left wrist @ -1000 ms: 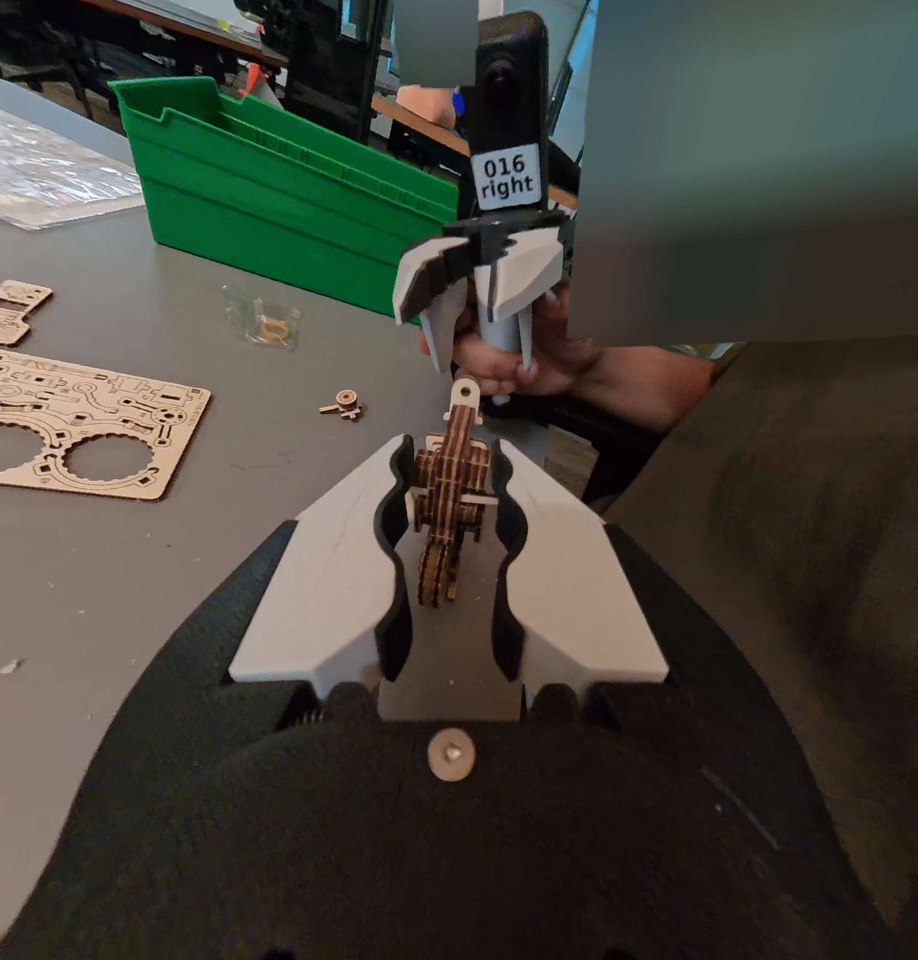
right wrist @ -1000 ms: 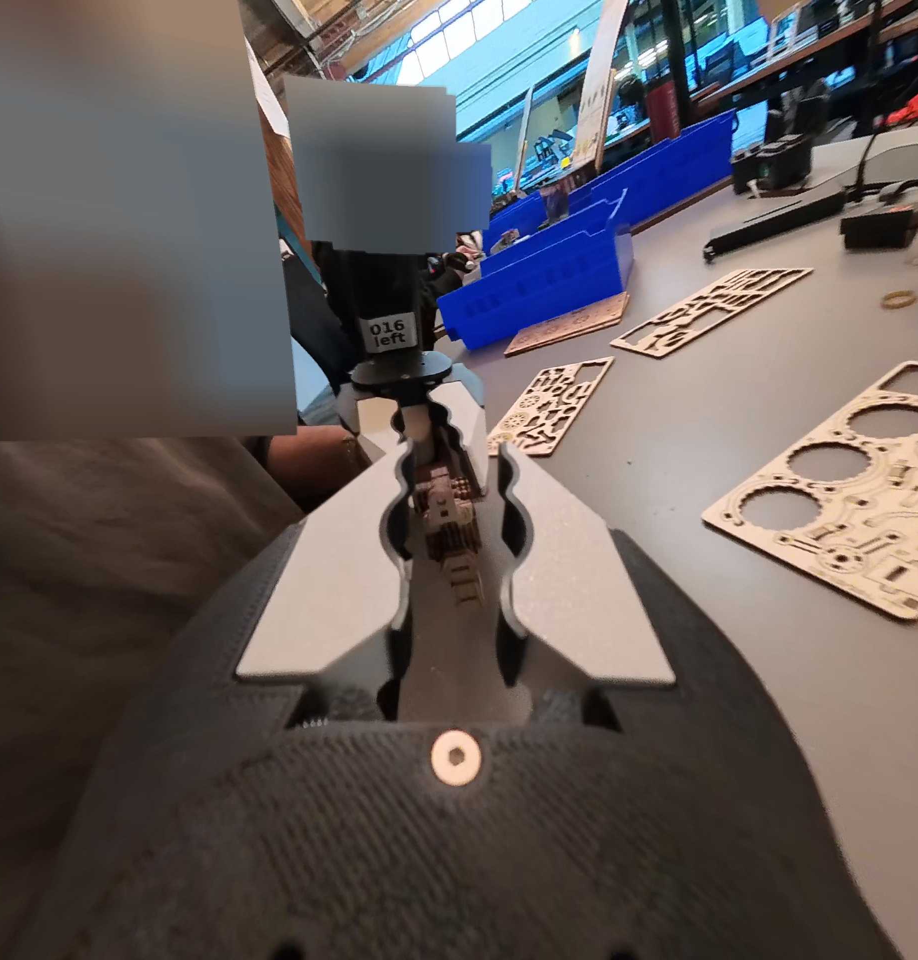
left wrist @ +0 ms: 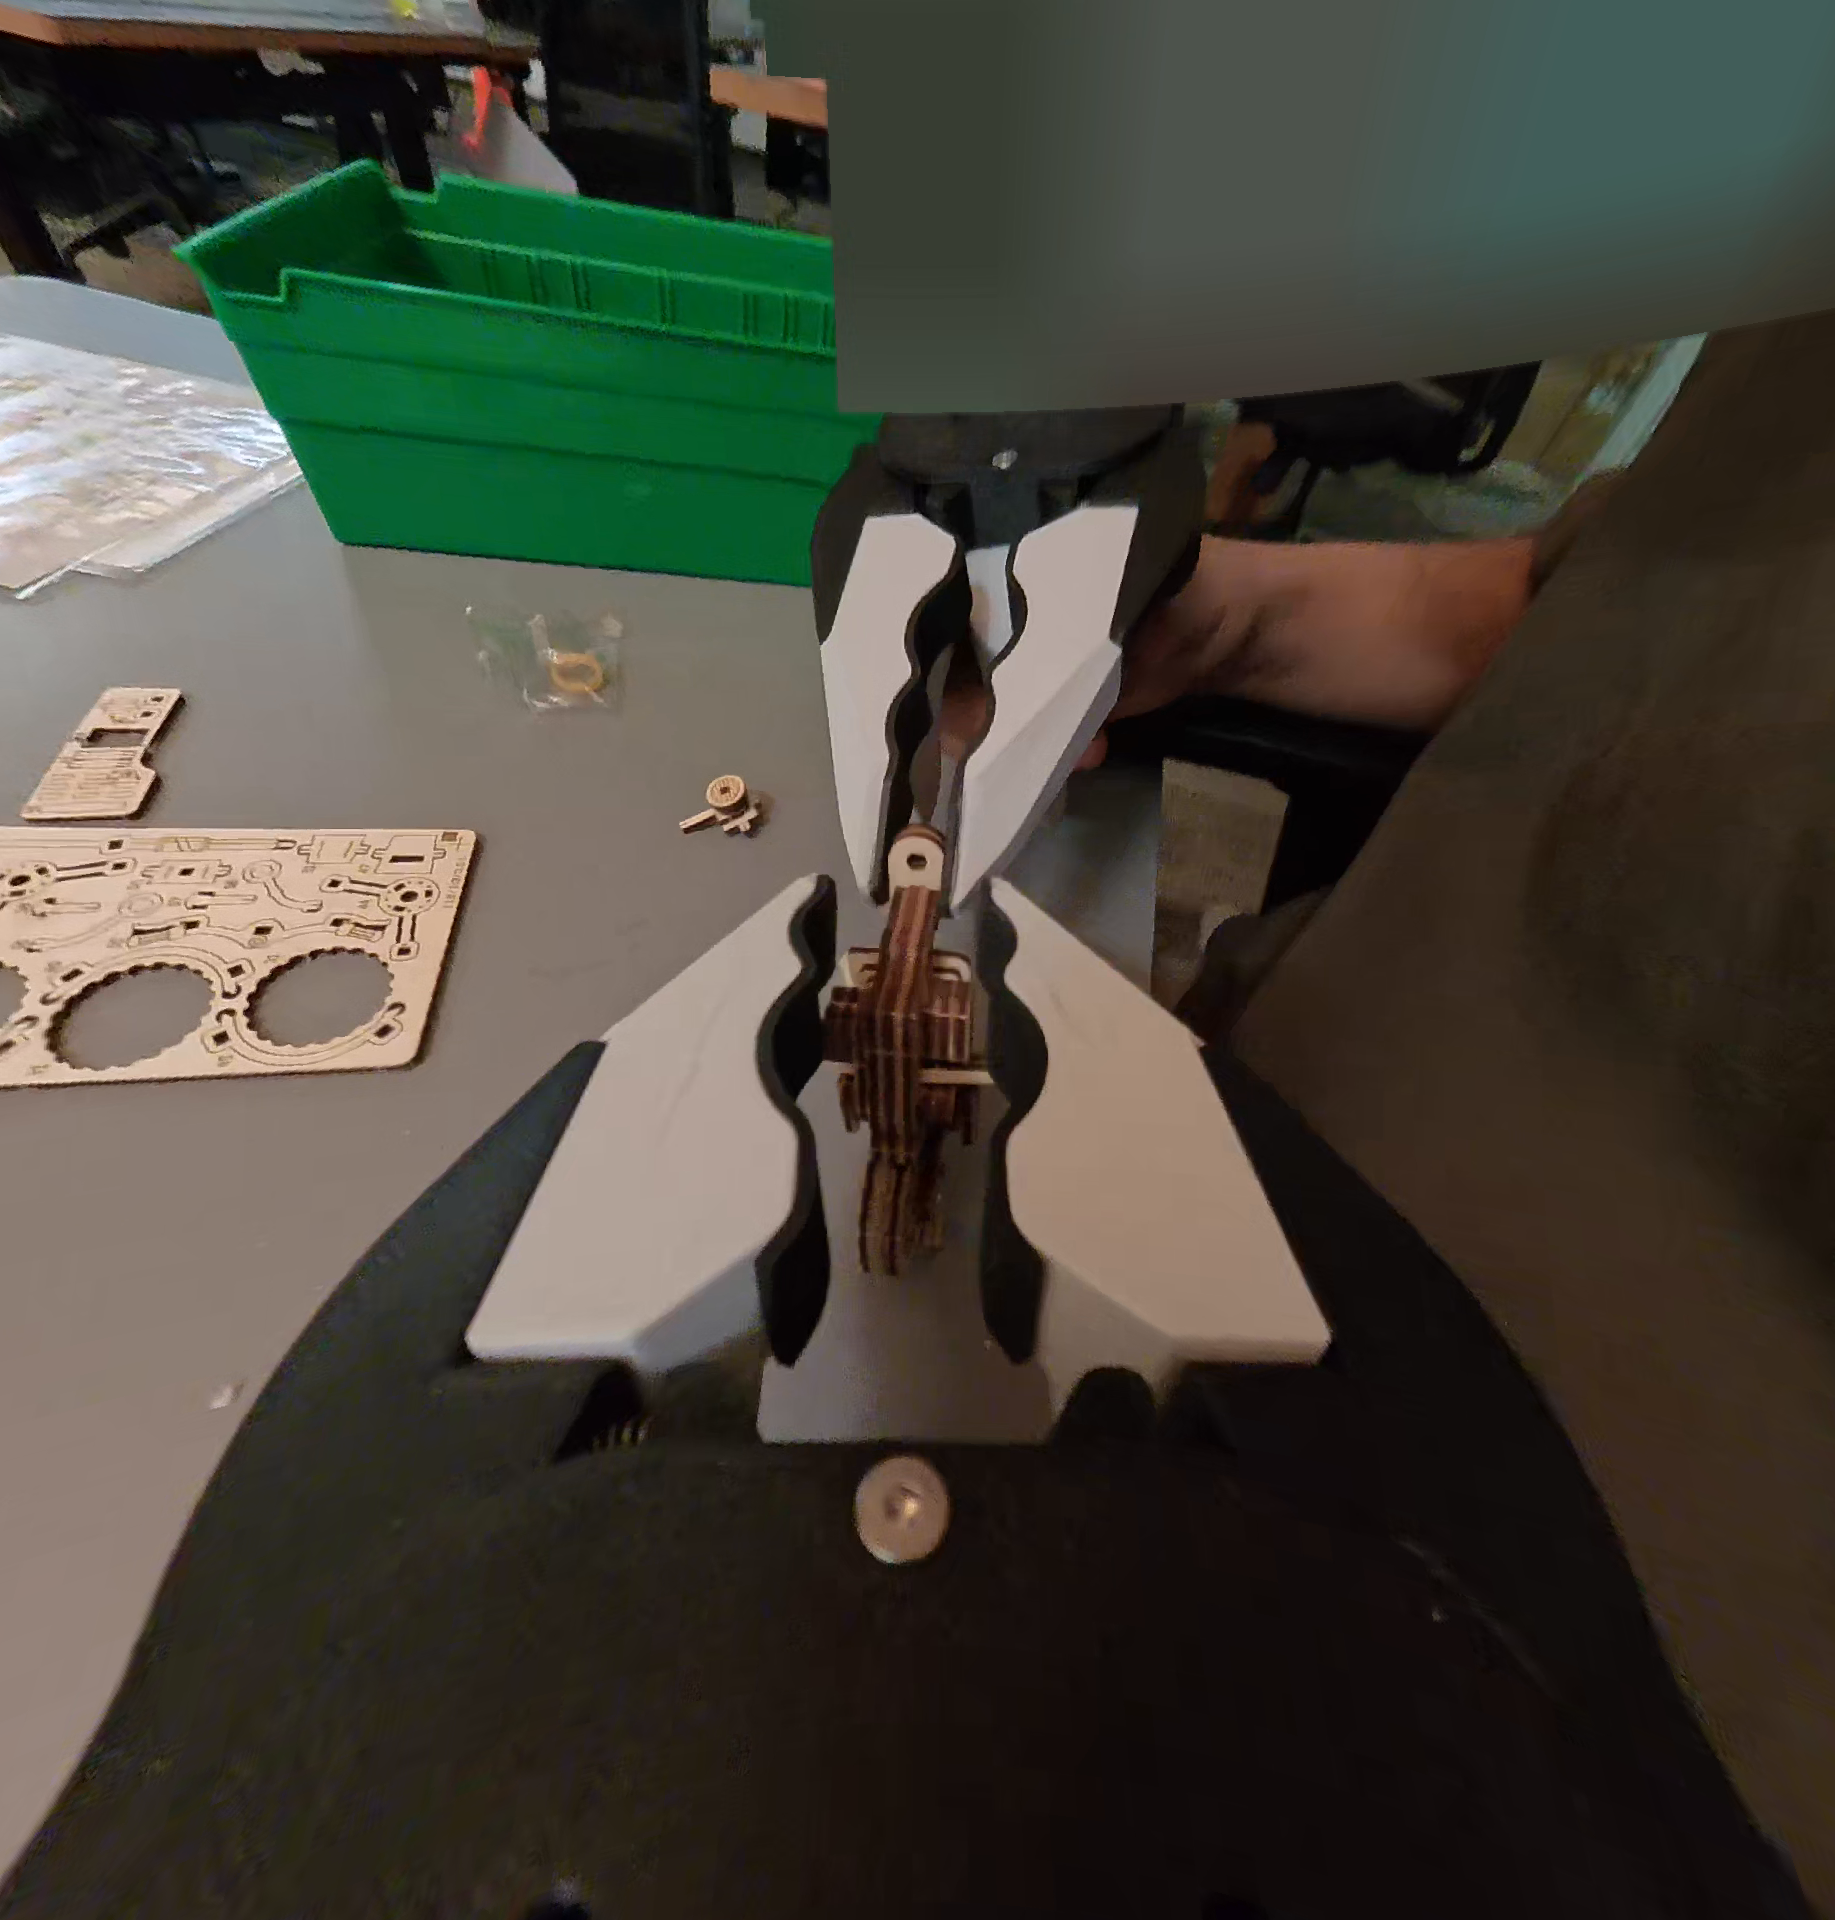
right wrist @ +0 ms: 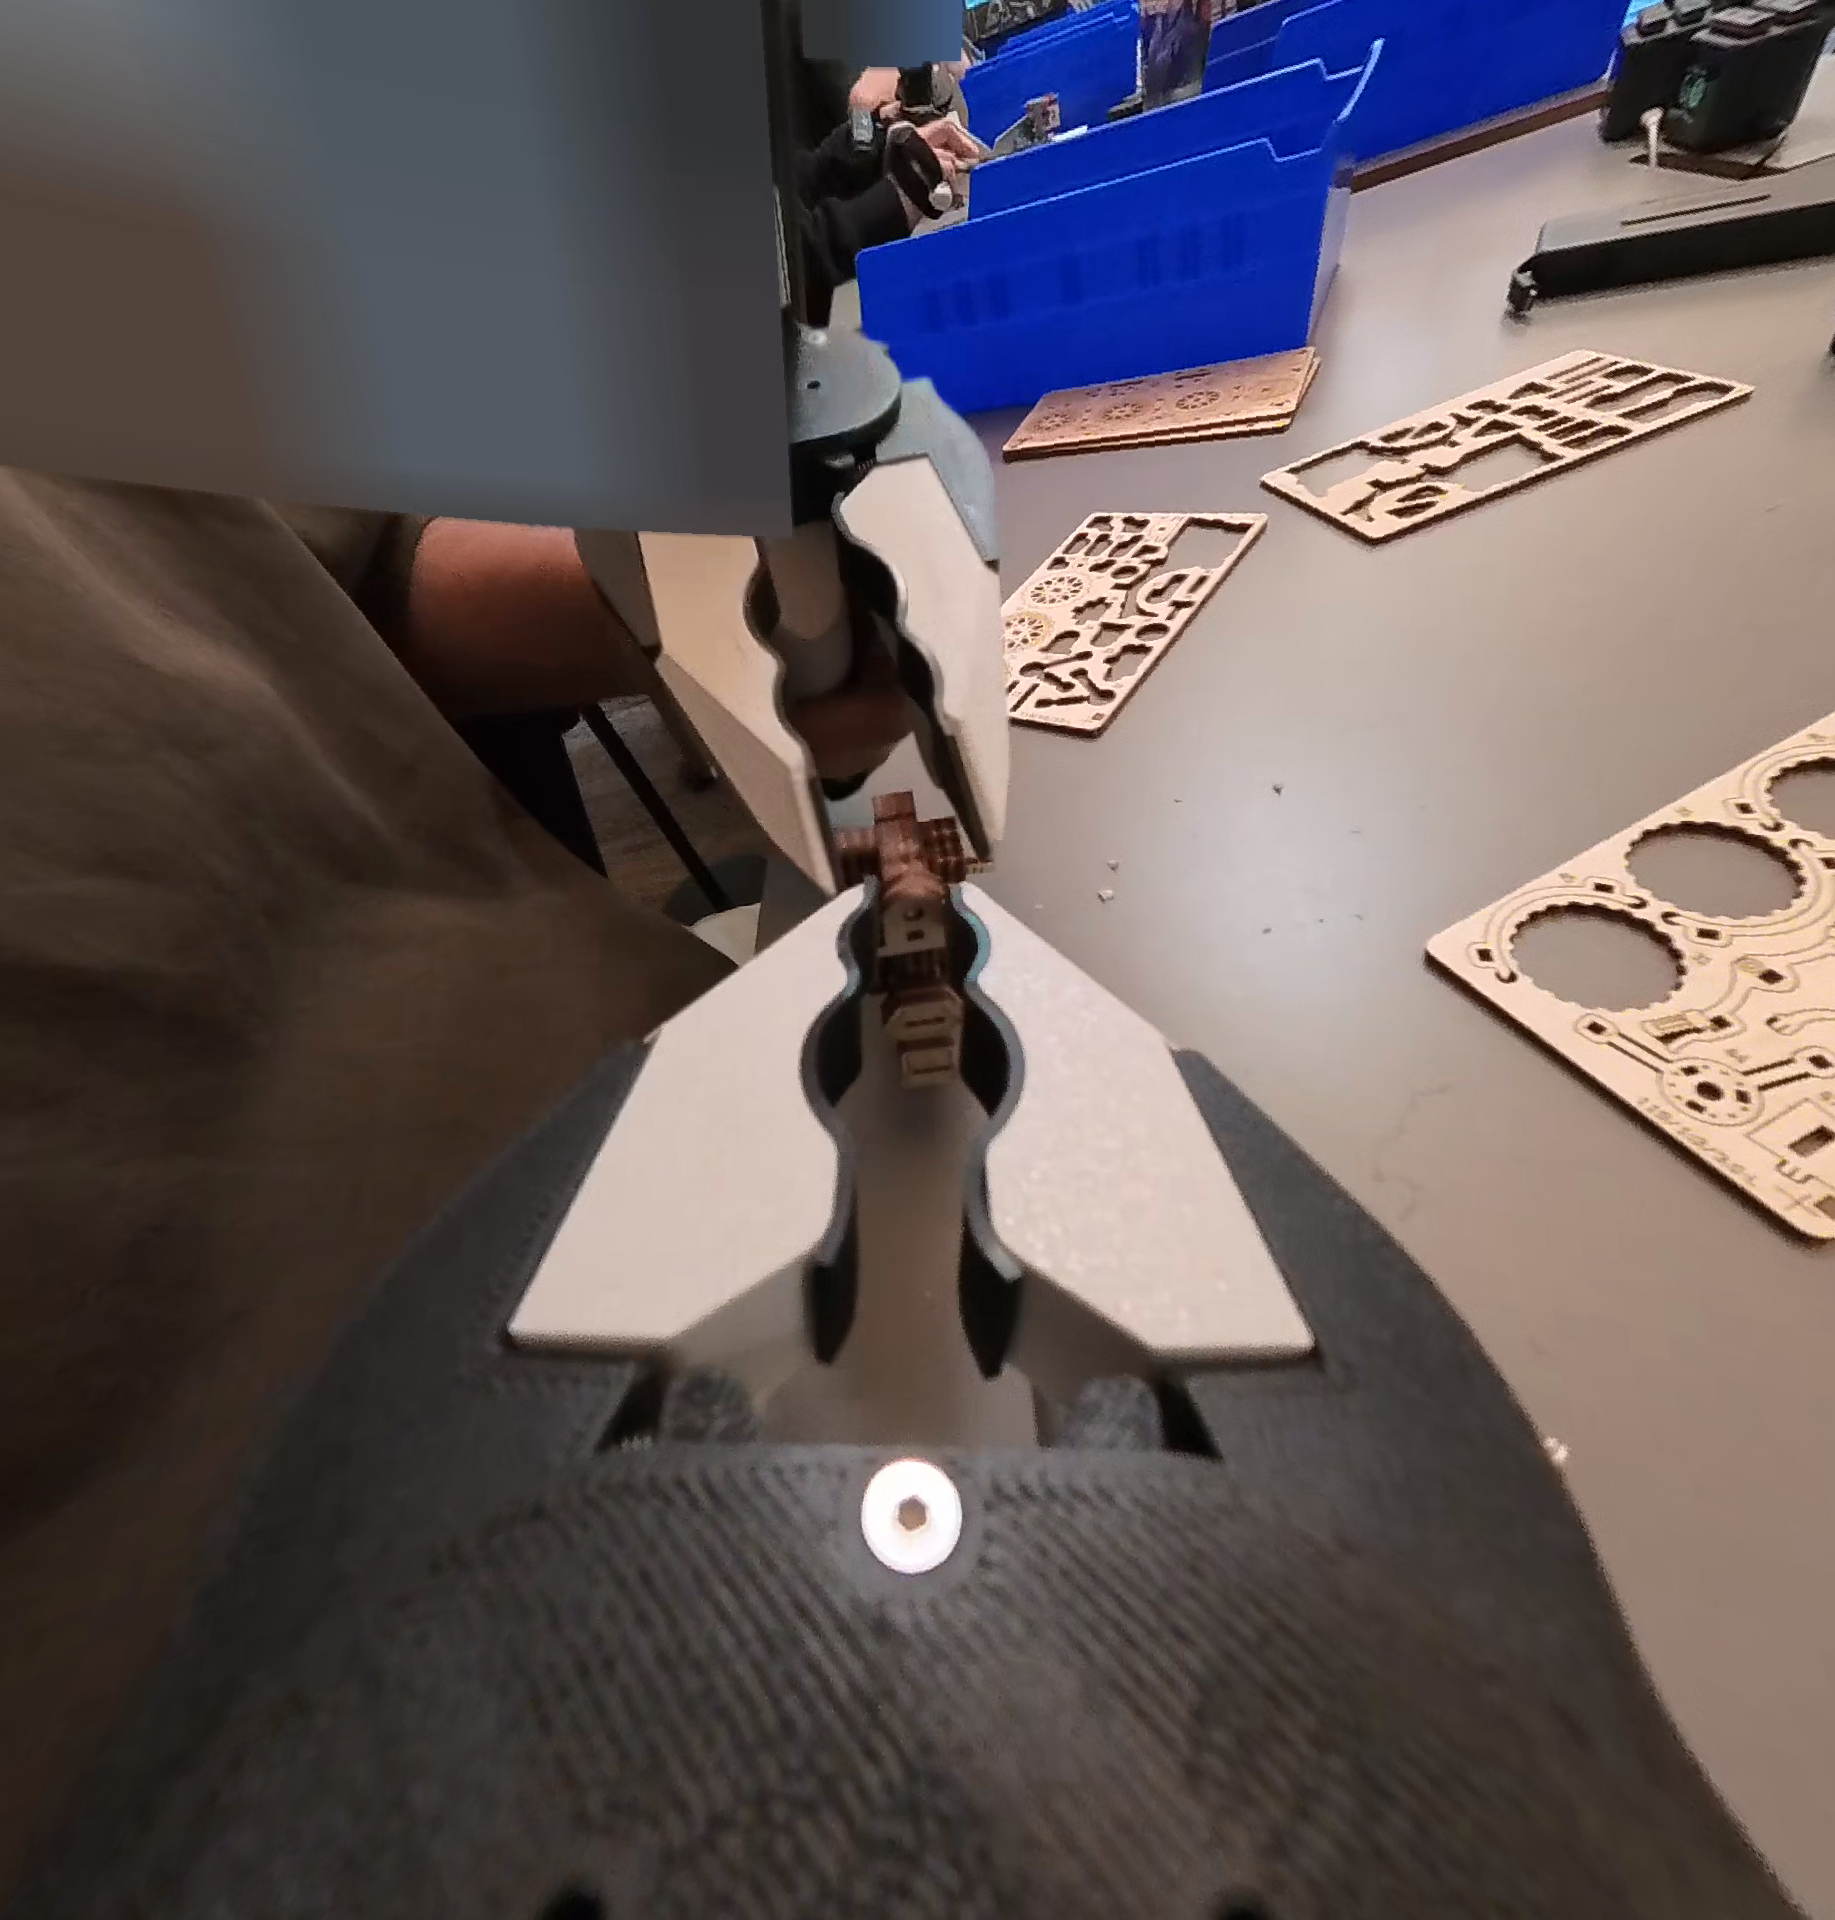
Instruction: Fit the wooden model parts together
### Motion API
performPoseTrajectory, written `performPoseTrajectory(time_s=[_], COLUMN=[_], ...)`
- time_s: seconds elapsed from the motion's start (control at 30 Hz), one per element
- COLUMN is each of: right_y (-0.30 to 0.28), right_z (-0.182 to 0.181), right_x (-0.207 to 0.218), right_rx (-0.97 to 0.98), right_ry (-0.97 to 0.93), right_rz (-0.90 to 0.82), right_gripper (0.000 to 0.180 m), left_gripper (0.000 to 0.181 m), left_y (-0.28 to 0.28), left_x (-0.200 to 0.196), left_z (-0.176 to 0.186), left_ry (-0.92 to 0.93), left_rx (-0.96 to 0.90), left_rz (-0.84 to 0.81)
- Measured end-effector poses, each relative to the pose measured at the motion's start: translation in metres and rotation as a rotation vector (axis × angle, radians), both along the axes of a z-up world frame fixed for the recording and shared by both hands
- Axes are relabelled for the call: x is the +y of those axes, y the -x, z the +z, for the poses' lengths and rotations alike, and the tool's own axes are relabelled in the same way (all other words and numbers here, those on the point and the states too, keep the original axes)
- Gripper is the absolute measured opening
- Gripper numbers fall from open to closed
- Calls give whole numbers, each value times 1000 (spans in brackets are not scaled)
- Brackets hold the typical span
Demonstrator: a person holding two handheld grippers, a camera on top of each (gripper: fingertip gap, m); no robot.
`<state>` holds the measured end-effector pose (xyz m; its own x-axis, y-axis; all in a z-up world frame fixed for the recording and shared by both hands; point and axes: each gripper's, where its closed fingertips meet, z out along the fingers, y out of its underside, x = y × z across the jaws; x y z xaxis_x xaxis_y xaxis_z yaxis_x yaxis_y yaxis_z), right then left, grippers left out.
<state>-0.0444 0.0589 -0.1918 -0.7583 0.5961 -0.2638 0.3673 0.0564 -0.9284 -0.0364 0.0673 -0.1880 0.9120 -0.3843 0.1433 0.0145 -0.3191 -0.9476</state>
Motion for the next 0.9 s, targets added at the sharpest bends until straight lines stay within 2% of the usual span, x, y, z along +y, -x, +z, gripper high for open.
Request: performPoseTrajectory(time_s=[0.13, 0.43, 0.63, 0.9], right_y=[-1, -2, -3, -3], right_z=[0, 1, 1, 5], right_x=[0, -6, -4, -3], right_rx=[4, 29, 28, 31], right_ry=[-13, -54, -50, -26], right_rz=[3, 1, -2, -3], right_gripper=[10, 10, 10, 10], left_gripper=[18, 21, 13, 13], left_y=[3, -6, -9, -8], left_x=[-3, -5, -5, -5], left_z=[-2, -11, -15, -14], left_ry=[86, 301, 280, 242], left_rx=[71, 213, 162, 120], left_rz=[-37, -184, -174, -164])
